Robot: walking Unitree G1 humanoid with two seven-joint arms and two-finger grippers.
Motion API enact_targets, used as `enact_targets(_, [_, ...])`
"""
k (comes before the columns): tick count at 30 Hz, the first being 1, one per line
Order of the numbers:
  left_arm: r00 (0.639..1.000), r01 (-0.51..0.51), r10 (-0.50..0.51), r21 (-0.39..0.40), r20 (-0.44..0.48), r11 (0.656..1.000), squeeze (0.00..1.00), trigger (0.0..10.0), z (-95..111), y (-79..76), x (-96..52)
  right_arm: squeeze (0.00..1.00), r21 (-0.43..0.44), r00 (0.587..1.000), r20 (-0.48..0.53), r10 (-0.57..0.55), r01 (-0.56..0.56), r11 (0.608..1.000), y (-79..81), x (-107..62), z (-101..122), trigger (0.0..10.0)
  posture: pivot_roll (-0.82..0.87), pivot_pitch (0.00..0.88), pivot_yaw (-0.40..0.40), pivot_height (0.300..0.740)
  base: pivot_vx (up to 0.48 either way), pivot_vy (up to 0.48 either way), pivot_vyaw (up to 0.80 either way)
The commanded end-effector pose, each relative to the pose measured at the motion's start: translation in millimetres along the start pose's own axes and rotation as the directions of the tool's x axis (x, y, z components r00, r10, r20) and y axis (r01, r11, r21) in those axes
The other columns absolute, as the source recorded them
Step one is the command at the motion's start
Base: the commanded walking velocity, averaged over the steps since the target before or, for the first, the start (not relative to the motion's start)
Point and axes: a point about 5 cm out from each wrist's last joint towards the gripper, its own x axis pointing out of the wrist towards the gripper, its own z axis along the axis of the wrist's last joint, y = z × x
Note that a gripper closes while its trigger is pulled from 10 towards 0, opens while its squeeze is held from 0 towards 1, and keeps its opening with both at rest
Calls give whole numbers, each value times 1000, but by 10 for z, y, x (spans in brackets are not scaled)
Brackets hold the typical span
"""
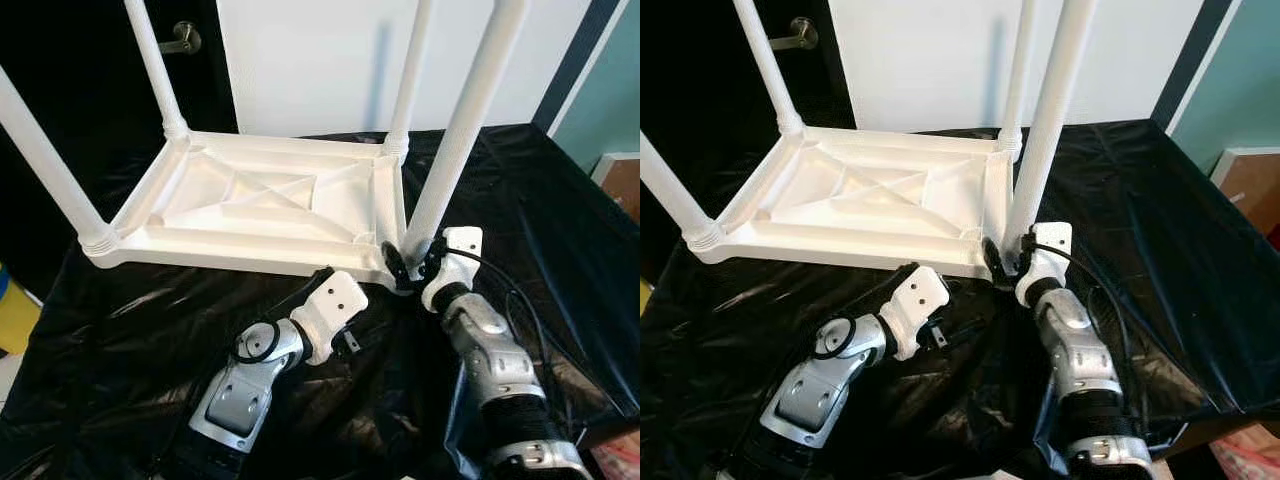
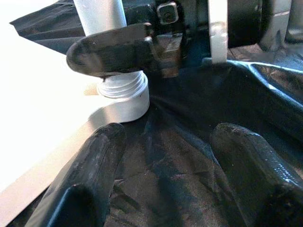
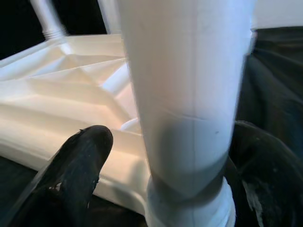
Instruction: Building children table
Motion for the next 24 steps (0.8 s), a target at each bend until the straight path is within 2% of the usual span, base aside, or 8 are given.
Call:
enact_targets(1, [998, -67, 67, 6, -2, 998, 0, 10000, 3, 40, -2, 0, -29, 997, -16, 74, -75, 997, -50, 22, -14, 10000, -12, 33, -22, 740, 0, 0, 0])
enact_targets(4, [998, -60, 60, 9, -4, 998, 0, 10000, 7, 50, -4, 0, -90, 986, -41, 159, -162, 983, -120, 77, 6, 10000, -11, 36, -12, 740, 0, 0, 0])
enact_targets(9, [999, -52, 52, 14, -1, 999, 0, 10000, 24, 47, 4, 0, -128, 966, -81, 246, -255, 958, -167, 181, 41, 10000, -5, 34, -9, 740, 0, 0, 0])
enact_targets(15, [998, -57, 57, 20, 1, 998, 0, 10000, 42, 67, 5, 0, -172, 927, -155, 342, -366, 915, -117, 353, 80, 10000, 18, 27, -15, 740, 0, 0, 0])
enact_targets(16, [998, -64, 64, 21, 1, 998, 0, 10000, 43, 73, -2, 0, -177, 918, -174, 357, -386, 905, -108, 370, 72, 4784, 23, 27, -19, 740, 0, 0, 0])
enact_targets(17, [998, -64, 64, 21, 1, 998, 0, 10000, 43, 73, -2, 0, -177, 918, -174, 357, -386, 905, -108, 370, 72, 4784, 23, 27, -19, 740, 0, 0, 0])
enact_targets(18, [997, -73, 74, 22, 0, 997, 0, 10000, 43, 82, -12, 0, -178, 909, -193, 368, -402, 898, -116, 377, 56, 0, 34, 27, -27, 740, 0, 0, 0])
enact_targets(24, [995, -99, 99, 17, -5, 995, 0, 10000, 30, 97, -41, 0, -171, 887, -249, 390, -436, 883, -187, 342, -21, 0, 51, 26, -42, 740, 0, 0, 0])
